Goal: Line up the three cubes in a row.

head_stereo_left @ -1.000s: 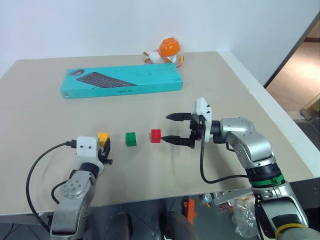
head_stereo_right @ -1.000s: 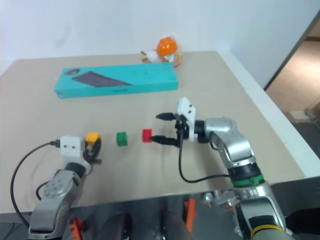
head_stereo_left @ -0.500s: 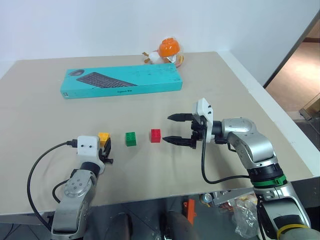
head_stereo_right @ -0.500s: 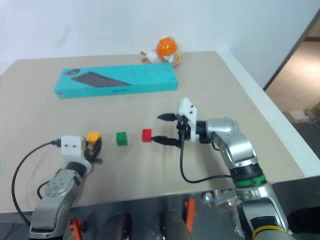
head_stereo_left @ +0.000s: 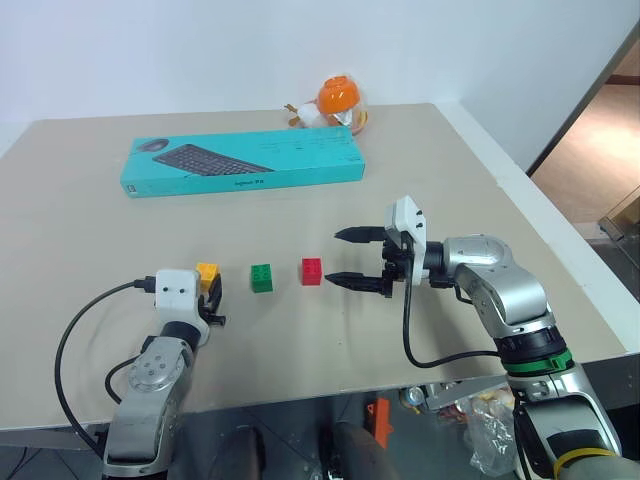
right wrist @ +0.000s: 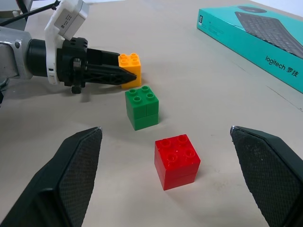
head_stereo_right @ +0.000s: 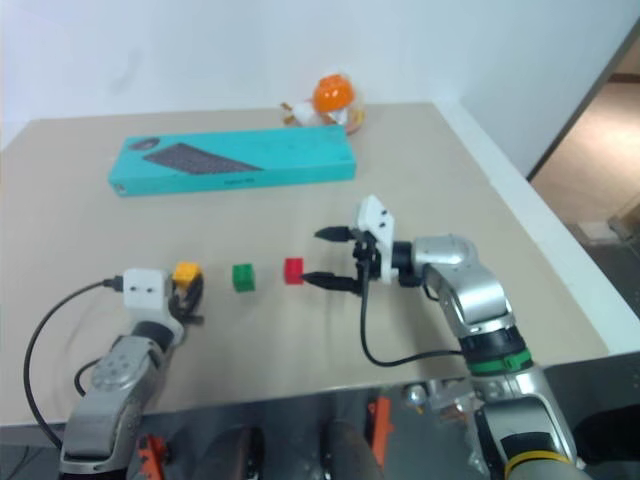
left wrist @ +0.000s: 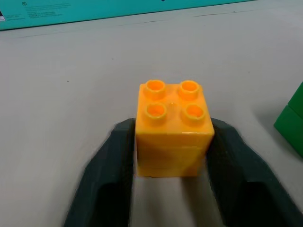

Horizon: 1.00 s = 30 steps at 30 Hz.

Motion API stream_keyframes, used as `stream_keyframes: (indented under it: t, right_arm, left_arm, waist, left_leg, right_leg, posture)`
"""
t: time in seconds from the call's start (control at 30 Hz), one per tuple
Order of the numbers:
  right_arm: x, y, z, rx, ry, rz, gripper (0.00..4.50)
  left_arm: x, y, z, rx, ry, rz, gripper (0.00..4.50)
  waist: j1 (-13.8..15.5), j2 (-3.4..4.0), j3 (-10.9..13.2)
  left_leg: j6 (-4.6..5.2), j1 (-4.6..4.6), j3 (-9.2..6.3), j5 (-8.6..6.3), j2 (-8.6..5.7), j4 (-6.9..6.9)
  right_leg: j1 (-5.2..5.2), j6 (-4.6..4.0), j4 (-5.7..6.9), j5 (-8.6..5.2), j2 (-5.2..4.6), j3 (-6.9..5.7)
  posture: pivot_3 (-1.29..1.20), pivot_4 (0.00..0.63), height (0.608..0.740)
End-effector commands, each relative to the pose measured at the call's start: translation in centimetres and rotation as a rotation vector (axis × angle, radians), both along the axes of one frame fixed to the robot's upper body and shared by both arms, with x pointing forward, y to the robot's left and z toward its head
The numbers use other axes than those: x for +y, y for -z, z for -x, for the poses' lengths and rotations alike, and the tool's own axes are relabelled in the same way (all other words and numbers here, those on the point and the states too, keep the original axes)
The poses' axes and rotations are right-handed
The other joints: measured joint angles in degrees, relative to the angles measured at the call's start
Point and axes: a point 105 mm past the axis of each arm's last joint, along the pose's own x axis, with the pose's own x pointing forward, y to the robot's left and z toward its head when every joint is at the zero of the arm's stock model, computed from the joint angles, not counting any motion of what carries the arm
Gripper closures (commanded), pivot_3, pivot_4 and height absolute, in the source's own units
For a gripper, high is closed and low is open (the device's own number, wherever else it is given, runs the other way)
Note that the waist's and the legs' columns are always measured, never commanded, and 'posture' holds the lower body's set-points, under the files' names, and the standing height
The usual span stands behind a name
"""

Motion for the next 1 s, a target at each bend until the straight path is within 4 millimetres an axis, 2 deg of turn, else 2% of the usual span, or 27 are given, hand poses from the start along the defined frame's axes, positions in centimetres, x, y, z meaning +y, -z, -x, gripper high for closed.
stream_keyframes:
  t: [0.03, 0.1, 0.13, 0.27, 0.4, 0.5, 0.63, 0.73, 0.83, 0.9, 1.0]
  right_arm:
    - [0.0, -1.1, 0.4, -0.054, -0.014, -0.013, 0.0]
    - [-0.1, -1.0, 0.4, -0.054, -0.012, -0.012, 0.0]
    - [-0.1, -1.0, 0.4, -0.054, -0.011, -0.011, 0.0]
    - [-0.2, -1.1, 0.5, -0.056, -0.012, -0.014, 0.0]
    - [-0.2, -1.9, 0.9, -0.069, -0.025, -0.031, 0.0]
    - [-0.5, -2.9, 1.4, -0.086, -0.031, -0.043, 0.0]
    - [-0.9, -3.7, 1.9, -0.107, -0.024, -0.056, 0.0]
    - [-1.0, -3.4, 2.5, -0.108, -0.029, -0.047, 0.0]
    - [-1.0, -2.1, 3.2, -0.091, -0.045, -0.008, 0.0]
    - [-1.1, -1.2, 3.6, -0.092, -0.05, 0.022, 0.0]
    - [-2.1, -1.0, 2.8, -0.078, 0.021, 0.002, 0.0]
  left_arm:
    - [0.1, -0.9, -0.1, -0.03, -0.004, -0.011, 0.84]
    - [0.3, -1.1, -0.1, -0.037, -0.01, -0.024, 0.11]
    - [0.5, -1.3, 0.0, -0.04, -0.013, -0.023, 0.04]
    - [1.1, -1.9, 0.6, -0.049, 0.012, -0.019, 0.04]
    - [1.7, -3.8, 1.6, -0.084, 0.111, -0.032, 0.04]
    - [1.5, -5.2, 2.2, -0.113, 0.261, -0.074, 0.04]
    - [-0.2, -7.3, 2.9, -0.123, 0.53, -0.103, 0.04]
    - [-1.5, -7.2, 4.0, -0.079, 0.768, -0.215, 0.04]
    - [-1.6, -6.2, 5.0, -0.01, 0.936, -0.298, 0.04]
    - [-1.3, -6.0, 5.0, -0.009, 0.977, -0.331, 0.04]
    - [1.7, -7.9, 1.3, -0.046, 0.783, -0.236, 0.04]
  waist:
    - [0.0, 0.0, 0.0]
    - [0.0, 0.0, 0.0]
    - [0.0, 0.0, 0.0]
    - [0.0, 0.0, 0.0]
    - [-0.05, 0.0, 0.0]
    - [-0.03, 0.0, 0.0]
    - [-0.01, 0.0, 0.0]
    - [-0.01, -0.02, 0.0]
    - [-0.01, 0.0, 0.0]
    - [0.0, 0.01, 0.01]
    - [0.01, 0.0, 0.03]
  left_leg:
    - [0.0, 0.0, 0.0, 0.0, 0.0, 0.0]
    - [0.0, 0.0, 0.0, 0.0, 0.0, 0.0]
    - [0.0, 0.0, 0.0, 0.0, 0.0, 0.0]
    - [0.0, 0.0, -0.01, 0.0, 0.0, 0.0]
    - [0.0, -0.02, 0.01, 0.0, 0.04, -0.01]
    - [0.0, -0.02, -0.01, 0.0, 0.06, -0.01]
    - [0.0, -0.03, 0.03, 0.0, 0.04, 0.02]
    - [-0.01, -0.04, 0.03, 0.0, 0.03, 0.04]
    - [-0.02, -0.03, 0.08, -0.01, 0.03, -0.03]
    - [-0.02, -0.03, 0.12, -0.01, 0.03, -0.07]
    - [-0.01, -0.05, 0.09, 0.0, 0.07, -0.05]
  right_leg:
    - [0.0, 0.0, 0.0, 0.0, 0.0, 0.0]
    - [0.0, 0.0, 0.0, 0.0, 0.0, 0.0]
    - [0.0, 0.0, 0.0, 0.0, 0.0, 0.0]
    - [0.0, 0.0, 0.0, 0.0, 0.01, 0.0]
    - [-0.06, -0.01, 0.01, 0.0, 0.04, 0.01]
    - [-0.06, -0.03, 0.03, -0.01, 0.05, -0.02]
    - [-0.06, -0.03, 0.03, -0.01, 0.01, -0.01]
    - [-0.08, -0.06, 0.03, -0.03, 0.02, 0.0]
    - [-0.09, -0.1, 0.01, -0.07, 0.01, 0.02]
    - [-0.13, -0.1, 0.01, -0.09, 0.0, 0.05]
    - [-0.15, -0.13, 0.04, -0.07, 0.04, 0.01]
  posture:
    - [0.0, 0.15, 0.74]
    - [0.0, 0.15, 0.74]
    - [0.0, 0.15, 0.74]
    - [0.0, 0.15, 0.74]
    - [0.0, 0.15, 0.74]
    - [0.0, 0.15, 0.74]
    - [0.0, 0.15, 0.74]
    - [0.0, 0.15, 0.74]
    - [0.0, 0.15, 0.74]
    - [0.0, 0.15, 0.74]
    - [0.0, 0.15, 0.74]
